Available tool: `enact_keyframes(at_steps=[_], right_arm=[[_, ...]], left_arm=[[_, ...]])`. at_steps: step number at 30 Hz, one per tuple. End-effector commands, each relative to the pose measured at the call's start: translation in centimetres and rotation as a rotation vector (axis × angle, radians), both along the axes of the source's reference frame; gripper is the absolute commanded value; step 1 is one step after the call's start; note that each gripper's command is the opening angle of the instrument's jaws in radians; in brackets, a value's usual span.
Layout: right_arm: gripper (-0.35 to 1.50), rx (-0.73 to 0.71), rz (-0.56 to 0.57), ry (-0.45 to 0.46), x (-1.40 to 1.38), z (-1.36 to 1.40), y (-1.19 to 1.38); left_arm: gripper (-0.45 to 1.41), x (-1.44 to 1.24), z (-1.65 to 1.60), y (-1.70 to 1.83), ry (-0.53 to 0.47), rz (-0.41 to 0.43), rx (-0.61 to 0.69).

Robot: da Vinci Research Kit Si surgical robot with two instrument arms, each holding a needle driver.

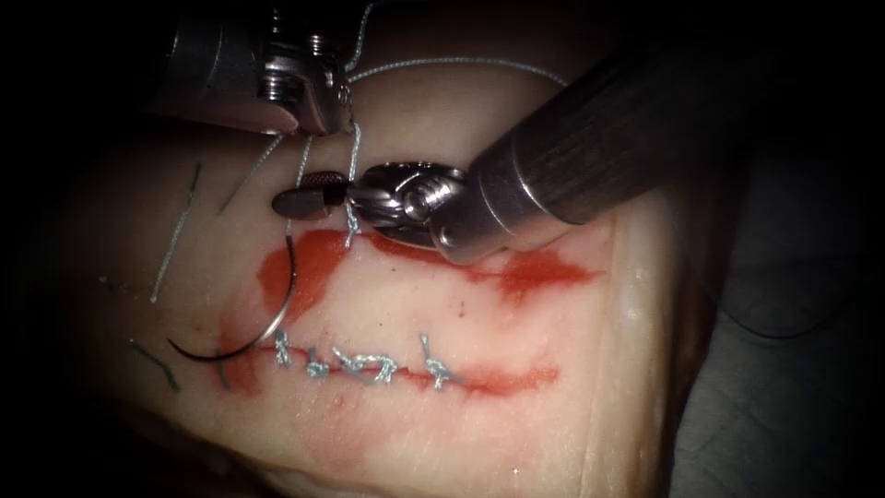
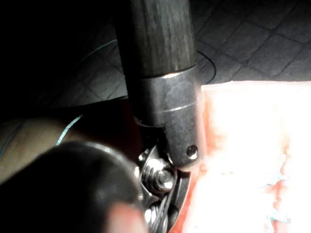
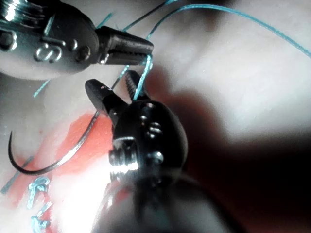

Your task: Wound Closure

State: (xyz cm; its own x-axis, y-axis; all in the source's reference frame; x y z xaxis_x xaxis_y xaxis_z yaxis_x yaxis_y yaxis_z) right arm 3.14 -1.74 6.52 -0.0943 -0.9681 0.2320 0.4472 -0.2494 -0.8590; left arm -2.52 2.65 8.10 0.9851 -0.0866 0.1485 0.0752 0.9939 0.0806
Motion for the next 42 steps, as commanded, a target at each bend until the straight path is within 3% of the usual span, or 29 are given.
enact_keyframes(at_steps=[1,4,21,22,23,24,26,31,39,41,42], right_arm=[[0.02,-0.003,0.003,0.0,0.13,0.05,0.02],[-0.35,0.018,0.016,0.0,0.14,0.05,0.04],[-0.35,0.06,0.039,0.004,0.15,0.07,0.01],[-0.01,0.048,0.035,0.002,0.15,0.07,0.01],[0.56,0.012,0.016,0.001,0.15,0.07,0.01],[0.84,0.001,0.01,0.001,0.16,0.08,0.01],[1.03,-0.03,0.005,-0.003,0.17,0.08,0.0],[1.21,-0.053,0.014,-0.013,0.17,0.07,0.0],[1.25,-0.063,0.048,-0.034,0.24,0.07,0.03],[1.15,-0.065,0.053,-0.03,0.26,0.07,0.04],[0.93,-0.065,0.054,-0.028,0.26,0.07,0.05]], left_arm=[[-0.45,-0.05,0.05,0.04,0.001,-0.002,-0.001],[-0.45,-0.05,0.05,0.03,0.001,-0.002,-0.001],[-0.45,-0.05,0.04,0.03,-0.001,-0.004,0.0],[-0.45,-0.05,0.04,0.03,-0.001,-0.004,0.0],[-0.45,-0.05,0.04,0.03,-0.003,-0.006,0.001],[-0.45,-0.05,0.04,0.03,-0.003,-0.006,0.001],[-0.45,-0.05,0.04,0.03,-0.003,-0.006,0.001],[-0.45,-0.04,0.04,0.03,-0.003,-0.005,0.001],[-0.45,-0.04,0.04,0.03,-0.006,-0.007,0.002],[-0.45,-0.04,0.04,0.03,-0.006,-0.007,0.002],[-0.45,-0.04,0.04,0.03,-0.006,-0.007,0.002]])
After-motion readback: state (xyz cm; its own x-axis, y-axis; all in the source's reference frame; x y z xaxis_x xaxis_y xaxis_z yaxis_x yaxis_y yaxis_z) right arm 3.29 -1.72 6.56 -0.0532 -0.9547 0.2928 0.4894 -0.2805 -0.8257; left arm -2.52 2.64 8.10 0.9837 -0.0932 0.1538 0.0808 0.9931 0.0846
